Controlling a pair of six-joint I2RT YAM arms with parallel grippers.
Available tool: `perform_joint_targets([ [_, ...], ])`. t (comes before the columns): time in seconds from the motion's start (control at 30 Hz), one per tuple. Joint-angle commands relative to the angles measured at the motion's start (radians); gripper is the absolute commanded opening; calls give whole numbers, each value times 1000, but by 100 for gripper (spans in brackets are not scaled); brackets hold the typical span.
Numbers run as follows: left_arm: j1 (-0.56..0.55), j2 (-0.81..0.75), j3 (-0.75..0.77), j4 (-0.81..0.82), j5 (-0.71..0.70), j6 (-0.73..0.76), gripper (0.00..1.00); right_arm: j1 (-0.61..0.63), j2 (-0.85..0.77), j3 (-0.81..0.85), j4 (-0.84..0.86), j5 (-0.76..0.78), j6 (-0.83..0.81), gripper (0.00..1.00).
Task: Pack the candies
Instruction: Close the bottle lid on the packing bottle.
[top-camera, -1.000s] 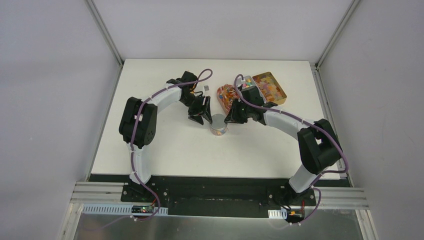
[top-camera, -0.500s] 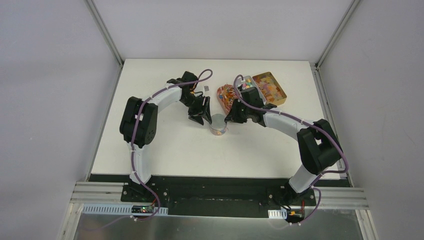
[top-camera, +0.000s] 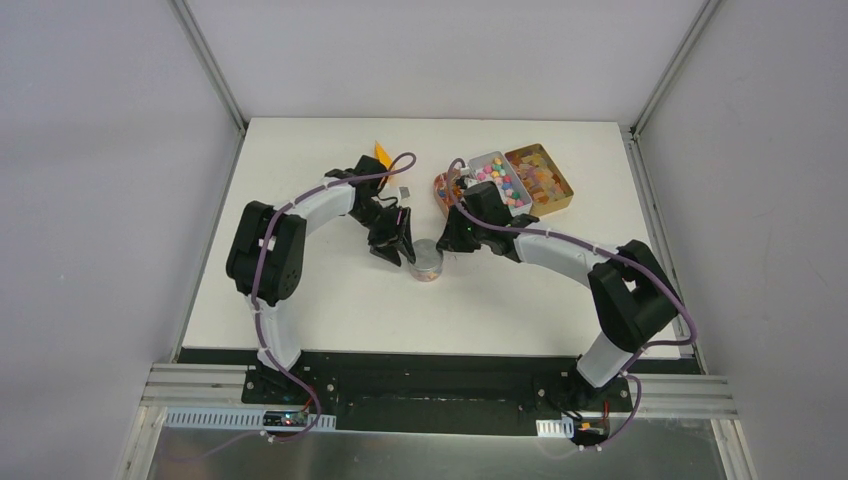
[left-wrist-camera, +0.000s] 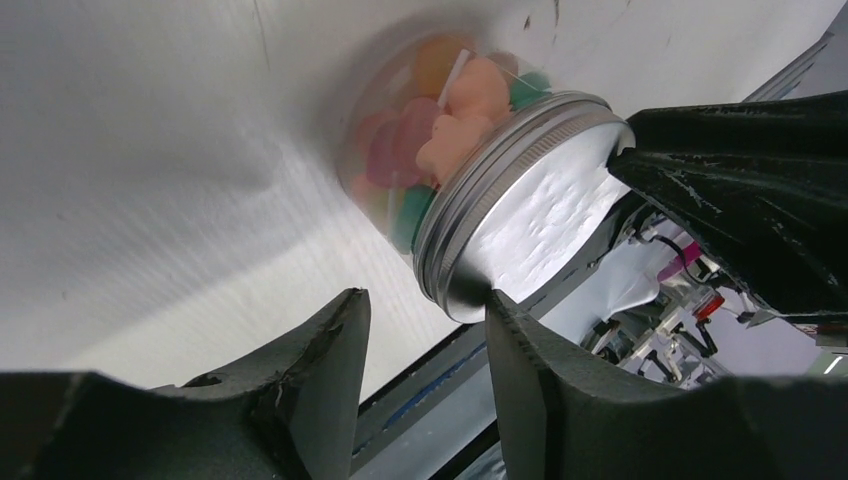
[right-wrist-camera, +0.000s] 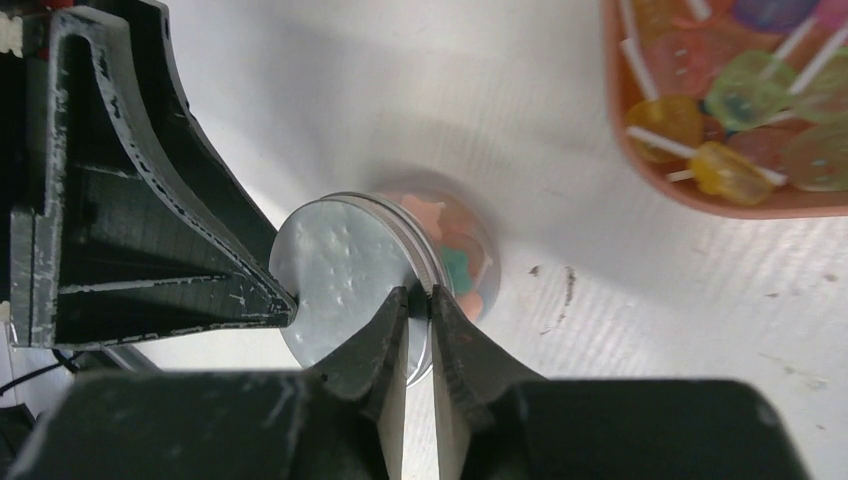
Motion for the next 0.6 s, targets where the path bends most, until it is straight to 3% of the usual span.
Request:
perform_joint_targets([
  [0.0, -9, -92, -95, 51, -47, -15, 46, 52, 27, -27, -95, -23, -17, 14],
  [0.13, -8, -116, -129, 92, -3, -38, 46, 49, 11, -4, -98, 8, -26, 22],
  [0.33, -6, -108, -137, 118, -8, -63, 44, 49, -23, 63, -112, -29, -37, 25],
  [0.57, -7, -67, -138, 124, -72, -78, 37, 57, 20, -17, -58, -51, 8, 18],
])
